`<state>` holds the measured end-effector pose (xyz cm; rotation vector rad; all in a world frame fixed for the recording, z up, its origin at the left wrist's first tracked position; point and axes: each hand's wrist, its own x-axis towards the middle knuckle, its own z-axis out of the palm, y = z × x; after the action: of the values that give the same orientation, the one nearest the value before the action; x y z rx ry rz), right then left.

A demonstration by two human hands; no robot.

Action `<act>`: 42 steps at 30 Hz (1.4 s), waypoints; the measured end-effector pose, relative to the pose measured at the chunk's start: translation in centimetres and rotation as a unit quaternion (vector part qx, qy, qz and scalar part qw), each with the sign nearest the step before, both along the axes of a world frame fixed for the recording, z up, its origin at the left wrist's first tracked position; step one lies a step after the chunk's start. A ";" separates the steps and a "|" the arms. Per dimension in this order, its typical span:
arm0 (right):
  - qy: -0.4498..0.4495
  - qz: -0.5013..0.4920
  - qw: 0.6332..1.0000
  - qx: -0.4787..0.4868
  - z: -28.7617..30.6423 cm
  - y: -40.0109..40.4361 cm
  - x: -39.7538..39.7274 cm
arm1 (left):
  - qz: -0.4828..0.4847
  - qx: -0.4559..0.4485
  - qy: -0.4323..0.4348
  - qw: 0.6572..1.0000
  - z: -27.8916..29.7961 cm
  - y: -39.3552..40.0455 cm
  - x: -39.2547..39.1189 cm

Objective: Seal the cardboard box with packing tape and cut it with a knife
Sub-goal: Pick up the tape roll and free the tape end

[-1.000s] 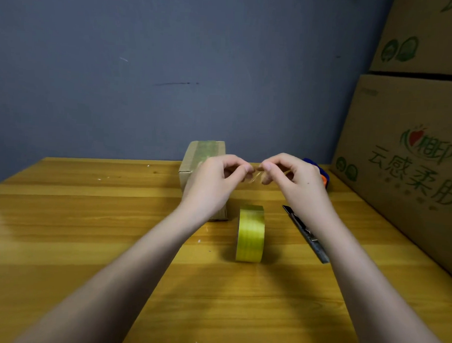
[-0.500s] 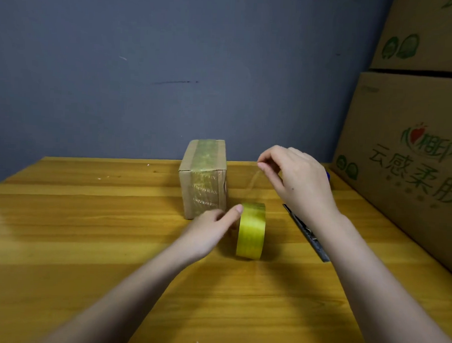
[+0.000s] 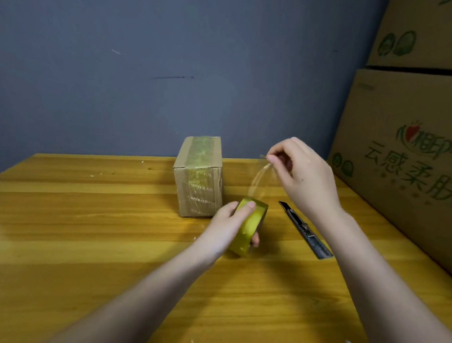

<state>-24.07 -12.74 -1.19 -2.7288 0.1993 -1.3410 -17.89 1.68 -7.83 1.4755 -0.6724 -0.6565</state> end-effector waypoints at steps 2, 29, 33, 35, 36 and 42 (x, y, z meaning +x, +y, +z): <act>0.011 0.004 0.998 0.059 0.0 -0.7 0.0 | 0.015 -0.030 -0.031 0.999 0.0 0.3 0.0; 0.093 0.175 0.877 0.437 -2.5 1.1 1.0 | 0.063 -0.156 -0.199 0.965 0.6 2.7 0.2; 0.137 0.190 0.828 0.509 -2.9 0.9 0.9 | 0.059 -0.166 -0.203 0.963 0.5 2.7 0.2; 0.155 0.226 0.753 0.598 -3.3 0.8 1.1 | 0.053 -0.166 -0.207 0.963 0.6 2.7 0.3; 0.157 0.246 0.694 0.658 -3.7 0.8 1.3 | 0.050 -0.165 -0.212 0.962 0.7 2.7 0.4; 0.090 0.191 0.624 0.752 -4.4 1.3 2.5 | 0.048 -0.128 -0.250 0.958 0.5 2.7 0.8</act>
<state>-21.62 -11.39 -5.62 -1.2409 0.4418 -0.2929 -17.12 4.38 -7.28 1.4257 -1.0262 -0.1043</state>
